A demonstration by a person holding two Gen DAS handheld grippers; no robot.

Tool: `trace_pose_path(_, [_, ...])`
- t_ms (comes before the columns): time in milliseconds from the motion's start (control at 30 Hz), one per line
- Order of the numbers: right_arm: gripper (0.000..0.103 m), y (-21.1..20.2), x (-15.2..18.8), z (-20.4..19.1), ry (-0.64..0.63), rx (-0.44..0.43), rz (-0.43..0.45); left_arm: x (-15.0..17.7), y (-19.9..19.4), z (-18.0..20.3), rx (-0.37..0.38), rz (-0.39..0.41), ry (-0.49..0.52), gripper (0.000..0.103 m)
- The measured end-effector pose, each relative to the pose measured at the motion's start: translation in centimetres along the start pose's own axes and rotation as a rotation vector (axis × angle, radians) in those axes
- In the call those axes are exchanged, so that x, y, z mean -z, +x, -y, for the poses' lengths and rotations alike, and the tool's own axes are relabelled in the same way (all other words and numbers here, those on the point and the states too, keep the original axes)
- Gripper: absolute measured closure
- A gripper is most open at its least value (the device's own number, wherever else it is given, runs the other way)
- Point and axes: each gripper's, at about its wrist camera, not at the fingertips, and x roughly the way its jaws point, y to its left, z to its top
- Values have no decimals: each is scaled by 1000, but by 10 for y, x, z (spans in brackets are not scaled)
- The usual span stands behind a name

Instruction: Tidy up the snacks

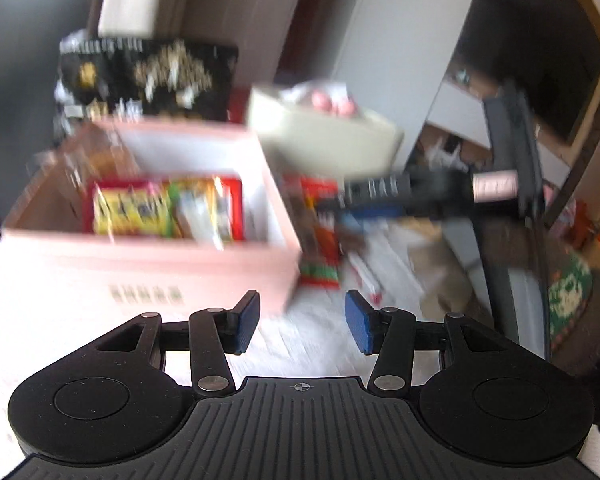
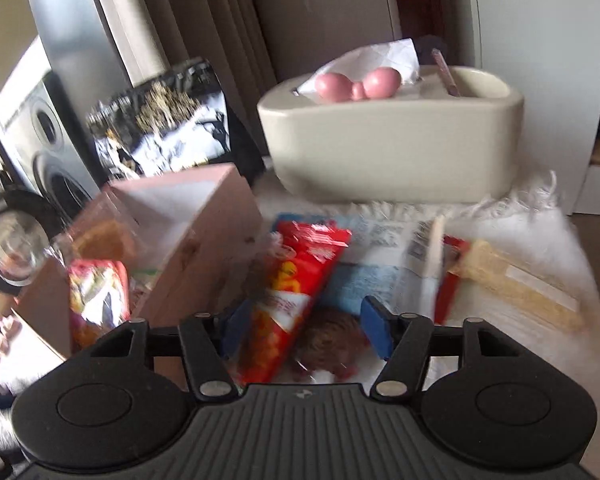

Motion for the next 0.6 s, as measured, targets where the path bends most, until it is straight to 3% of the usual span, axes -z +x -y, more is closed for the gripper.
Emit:
trace_pose_path(33, [63, 2, -1, -2, 1, -21, 5, 4, 4, 0, -8, -14, -13, 51])
trace_pose_path(100, [69, 5, -2, -8, -6, -55, -4, 7, 9, -4, -26, -27, -37, 52])
trace_pose_path(433, [71, 24, 2, -18, 32, -179, -41, 3, 11, -9, -89, -33, -106, 52])
trace_pose_path(500, [93, 19, 2, -21, -1, -170, -43, 3, 10, -6, -92, -39, -102, 52])
trace_pose_path(600, [98, 6, 2, -8, 40, -235, -60, 2, 14, 0, -84, -47, -87, 52])
